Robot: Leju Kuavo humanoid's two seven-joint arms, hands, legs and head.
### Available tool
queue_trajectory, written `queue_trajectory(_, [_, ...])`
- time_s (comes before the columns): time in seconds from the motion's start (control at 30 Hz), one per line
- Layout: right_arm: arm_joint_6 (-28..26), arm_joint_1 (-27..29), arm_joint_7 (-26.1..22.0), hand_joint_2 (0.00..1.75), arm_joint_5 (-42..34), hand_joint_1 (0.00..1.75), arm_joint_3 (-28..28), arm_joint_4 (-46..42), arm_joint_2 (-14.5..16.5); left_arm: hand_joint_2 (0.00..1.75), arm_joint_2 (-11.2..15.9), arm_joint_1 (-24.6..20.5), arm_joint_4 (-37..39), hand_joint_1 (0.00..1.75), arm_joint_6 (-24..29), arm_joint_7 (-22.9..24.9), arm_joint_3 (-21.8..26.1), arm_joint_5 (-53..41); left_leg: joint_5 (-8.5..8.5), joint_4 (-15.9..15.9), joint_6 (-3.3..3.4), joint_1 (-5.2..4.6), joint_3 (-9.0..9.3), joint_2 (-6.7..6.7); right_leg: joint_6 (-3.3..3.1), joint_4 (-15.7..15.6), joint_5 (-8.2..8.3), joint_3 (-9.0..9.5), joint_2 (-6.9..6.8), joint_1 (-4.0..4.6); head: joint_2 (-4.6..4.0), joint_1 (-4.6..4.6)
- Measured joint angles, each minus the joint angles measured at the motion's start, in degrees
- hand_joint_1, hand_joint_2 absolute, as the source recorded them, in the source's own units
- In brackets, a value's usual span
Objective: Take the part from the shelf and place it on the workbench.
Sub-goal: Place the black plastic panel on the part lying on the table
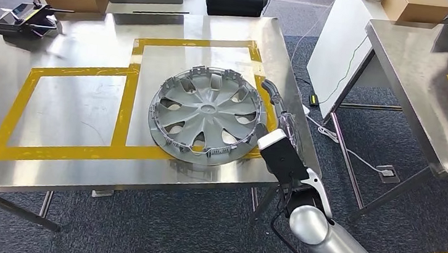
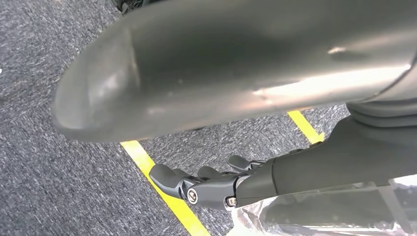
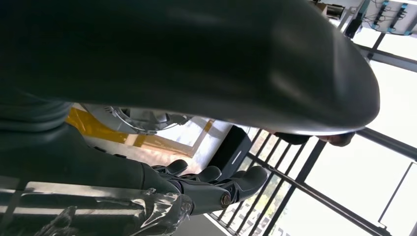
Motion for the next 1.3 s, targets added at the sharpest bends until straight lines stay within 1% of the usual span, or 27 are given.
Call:
queue_trajectory(0.17, [0.03, 0.07, 0.02, 0.00, 0.00, 0.00, -0.04, -0.02, 0.00, 0.00, 0.03, -0.01, 0.01, 0.00, 0.02, 0.16, -0.02, 0.10, -0.12, 0.18, 0.56, -0.37, 0.02, 0.00, 0.52, -0.14, 0.06, 0.10, 0.02, -0.39, 0.00, -0.02])
queue_trajectory(0.23, [0.03, 0.09, 0.03, 0.00, 0.00, 0.00, -0.16, -0.14, -0.04, 0.00, 0.02, -0.04, 0.01, 0.00, 0.02, 0.17, -0.02, 0.12, 0.34, -0.46, 0.95, -0.26, 0.34, 0.13, 0.92, -0.22, 0.02, 0.24, 0.01, -0.40, 0.00, -0.02])
queue_trajectory(0.27, [0.03, 0.05, 0.04, 0.00, 0.00, 0.00, -0.25, -0.22, -0.08, 0.00, 0.00, -0.06, 0.01, 0.00, 0.03, 0.17, -0.02, 0.12, 0.65, -0.93, 1.14, -0.09, 0.60, 0.24, 1.18, 0.27, -0.50, 0.09, -0.11, -0.38, 0.00, 0.07])
queue_trajectory(0.3, [0.02, 0.00, 0.05, 0.00, 0.00, 0.00, -0.34, -0.30, -0.11, 0.00, -0.02, -0.09, 0.01, 0.00, 0.03, 0.17, -0.02, 0.12, 0.88, -1.39, 1.29, 0.11, 0.87, 0.40, 1.43, 1.69, -1.62, -0.46, -0.27, -0.39, 0.00, 0.16])
queue_trajectory(0.33, [0.02, 0.02, 0.06, 0.00, 0.00, 0.00, -0.39, -0.33, -0.15, 0.00, -0.02, -0.12, 0.01, 0.00, 0.03, 0.17, -0.02, 0.13, 1.00, -1.60, 1.36, 0.25, 1.06, 0.53, 1.69, 4.22, -3.26, -1.53, -0.48, -0.50, 0.00, 0.27])
queue_trajectory(0.4, [0.02, 0.24, 0.08, 0.00, 0.00, 0.00, -0.41, -0.34, -0.19, 0.00, -0.03, -0.12, 0.01, 0.00, 0.03, 0.20, -0.02, 0.14, 1.00, -1.60, 1.45, 0.31, 1.15, 0.67, 2.22, 11.07, -6.38, -4.56, -0.72, -0.86, 0.00, 0.37])
queue_trajectory(0.43, [0.02, 0.41, 0.09, 0.00, 0.00, 0.00, -0.41, -0.34, -0.22, 0.00, -0.03, -0.10, 0.01, 0.00, 0.03, 0.25, -0.02, 0.15, 0.97, -1.55, 1.42, 0.35, 1.15, 0.69, 2.48, 13.36, -6.83, -5.55, -0.81, -1.06, 0.00, 0.37])
queue_trajectory(0.47, [0.02, 0.53, 0.09, 0.00, 0.00, 0.00, -0.42, -0.34, -0.25, 0.00, -0.03, -0.07, 0.01, 0.00, 0.03, 0.30, -0.02, 0.15, 0.91, -1.45, 1.31, 0.41, 1.14, 0.70, 2.75, 13.78, -6.23, -5.64, -0.88, -1.28, 0.00, 0.37])
queue_trajectory(0.5, [0.02, 0.57, 0.09, 0.00, 0.00, 0.00, -0.42, -0.34, -0.26, 0.00, -0.03, -0.06, 0.01, 0.00, 0.04, 0.34, -0.02, 0.15, 0.80, -1.29, 1.13, 0.53, 1.14, 0.70, 3.00, 12.09, -4.71, -4.65, -0.94, -1.51, 0.00, 0.37])
queue_trajectory(0.53, [0.02, 0.57, 0.09, 0.00, 0.00, 0.00, -0.42, -0.35, -0.27, 0.00, -0.02, -0.07, 0.01, 0.00, 0.03, 0.36, -0.02, 0.16, 0.63, -1.03, 0.84, 0.69, 1.13, 0.67, 3.29, 8.82, -2.83, -2.86, -0.95, -1.76, 0.00, 0.38])
queue_trajectory(0.57, [0.02, 0.54, 0.10, 0.00, 0.00, 0.00, -0.42, -0.36, -0.27, 0.00, 0.01, -0.09, 0.02, 0.00, 0.04, 0.37, -0.02, 0.19, 0.41, -0.71, 0.42, 0.79, 1.00, 0.62, 3.53, 5.50, -1.66, -0.90, -0.74, -1.86, 0.00, 0.40])
queue_trajectory(0.6, [0.01, 0.55, 0.10, 0.00, 0.00, 0.00, -0.42, -0.41, -0.26, 0.00, 0.04, -0.13, 0.02, 0.00, 0.04, 0.38, -0.02, 0.22, 0.23, -0.37, -0.05, 0.85, 0.85, 0.56, 3.43, 2.94, -0.92, 0.52, -0.42, -1.86, 0.00, 0.44])
queue_trajectory(0.63, [0.00, 0.56, 0.11, 0.00, 0.00, 0.00, -0.42, -0.47, -0.26, 0.00, 0.07, -0.16, 0.03, 0.00, 0.03, 0.40, -0.02, 0.25, 0.15, -0.08, -0.52, 0.89, 0.68, 0.47, 3.15, 1.41, -0.78, 1.31, -0.14, -1.78, 0.00, 0.46])
queue_trajectory(0.7, [-0.02, 0.61, 0.11, 0.00, 0.00, 0.00, -0.43, -0.57, -0.28, 0.00, 0.09, -0.11, 0.03, 0.00, 0.03, 0.43, -0.03, 0.32, 0.39, 0.07, -1.36, 1.03, 0.46, 0.31, 1.99, 0.96, -0.81, 1.22, 0.16, -1.42, 0.00, 0.48])
queue_trajectory(0.77, [-0.02, 0.60, 0.12, 0.00, 0.00, 0.00, -0.42, -0.59, -0.28, 0.00, 0.08, 0.00, 0.03, 0.00, 0.02, 0.44, -0.04, 0.34, -0.28, 0.53, -1.94, 1.21, 0.24, 1.14, 0.86, 0.69, -0.43, 1.01, -0.17, -1.29, 0.00, 0.38])
queue_trajectory(0.8, [-0.02, 0.61, 0.12, 0.00, 0.00, 0.00, -0.42, -0.61, -0.27, 0.00, 0.08, 0.01, 0.03, 0.00, 0.02, 0.45, -0.04, 0.34, -1.71, 1.92, -2.07, 1.22, -0.20, 1.85, 0.33, 0.53, -0.17, 0.90, -0.44, -1.25, 0.00, 0.25])
queue_trajectory(0.83, [-0.02, 0.62, 0.11, 0.00, 0.00, 0.00, -0.42, -0.62, -0.25, 0.00, 0.08, -0.05, 0.03, 0.00, 0.02, 0.45, -0.04, 0.34, -3.78, 4.38, -2.12, 1.21, -0.94, 2.58, -0.13, 0.41, 0.06, 0.76, -0.75, -1.17, 0.00, 0.08])
queue_trajectory(0.9, [-0.02, 0.75, 0.12, 0.00, 0.00, 0.00, -0.40, -0.63, -0.24, 0.00, 0.07, -0.18, 0.03, 0.00, 0.02, 0.45, -0.05, 0.34, -8.14, 11.25, -2.06, 1.15, -2.93, 3.11, -0.73, 0.39, 0.46, 0.29, -1.43, -0.82, 0.00, -0.19])
queue_trajectory(0.93, [-0.02, 0.83, 0.13, 0.00, 0.00, 0.00, -0.38, -0.63, -0.24, 0.00, 0.05, -0.20, 0.03, 0.00, 0.02, 0.45, -0.06, 0.37, -9.26, 13.72, -1.99, 1.13, -3.39, 3.11, -0.90, 0.40, 0.67, 0.01, -1.72, -0.65, 0.00, -0.25])
queue_trajectory(0.97, [-0.03, 0.90, 0.13, 0.00, 0.00, 0.00, -0.37, -0.63, -0.24, 0.00, 0.04, -0.19, 0.03, 0.00, 0.02, 0.45, -0.06, 0.40, -9.31, 14.45, -1.86, 1.09, -3.00, 3.11, -0.99, 0.43, 0.92, -0.32, -1.97, -0.51, 0.00, -0.26])
queue_trajectory(1.0, [-0.04, 0.94, 0.13, 0.00, 0.00, 0.00, -0.36, -0.63, -0.24, 0.00, 0.04, -0.19, 0.03, 0.00, 0.03, 0.45, -0.07, 0.45, -8.35, 13.04, -1.70, 1.01, -1.60, 3.12, -0.99, 0.46, 1.19, -0.64, -2.14, -0.42, 0.00, -0.27])
queue_trajectory(1.07, [-0.10, 0.96, 0.13, 0.00, 0.00, 0.00, -0.38, -0.63, -0.24, 0.00, 0.05, -0.26, 0.03, 0.00, 0.04, 0.45, -0.07, 0.55, -5.56, 5.94, -1.19, 0.73, 3.17, 3.25, -0.75, 0.54, 1.75, -1.21, -2.37, -0.34, 0.00, -0.29])
queue_trajectory(1.1, [-0.15, 0.95, 0.12, 0.00, 0.00, 0.00, -0.39, -0.64, -0.25, 0.00, 0.08, -0.34, 0.03, 0.00, 0.07, 0.42, -0.07, 0.61, -4.69, 2.40, -0.96, 0.52, 5.29, 3.37, -0.51, 0.56, 2.02, -1.44, -2.48, -0.30, 0.00, -0.28])
queue_trajectory(1.13, [-0.20, 0.95, 0.11, 0.00, 0.00, 0.00, -0.41, -0.64, -0.25, 0.00, 0.11, -0.40, 0.03, 0.00, 0.12, 0.38, -0.07, 0.68, -4.24, 0.03, -0.76, 0.29, 6.57, 3.49, -0.19, 0.53, 2.37, -1.59, -2.58, -0.32, 0.00, -0.28])
queue_trajectory(1.17, [-0.25, 0.95, 0.10, 0.00, 0.00, 0.00, -0.42, -0.65, -0.26, 0.00, 0.14, -0.44, 0.03, 0.00, 0.19, 0.34, -0.07, 0.75, -4.18, -1.14, -0.60, 0.06, 7.05, 3.58, 0.13, 0.46, 2.73, -1.70, -2.67, -0.37, 0.00, -0.29])
queue_trajectory(1.23, [-0.32, 0.98, 0.09, 0.00, 0.00, 0.00, -0.42, -0.66, -0.26, 0.00, 0.16, -0.37, 0.03, 0.00, 0.32, 0.25, -0.07, 0.87, -3.67, -1.35, -0.28, -0.25, 6.76, 3.56, 0.73, 0.17, 3.46, -1.77, -2.76, -0.55, 0.00, -0.31])
queue_trajectory(1.3, [-0.38, 1.05, 0.08, 0.00, 0.00, 0.00, -0.45, -0.66, -0.32, 0.00, 0.20, -0.26, 0.03, 0.00, 0.40, 0.12, -0.07, 0.95, -2.75, -1.79, 0.29, -0.09, 6.37, 3.63, 1.29, 0.19, 3.19, -2.01, -2.53, -0.68, 0.00, -0.28])
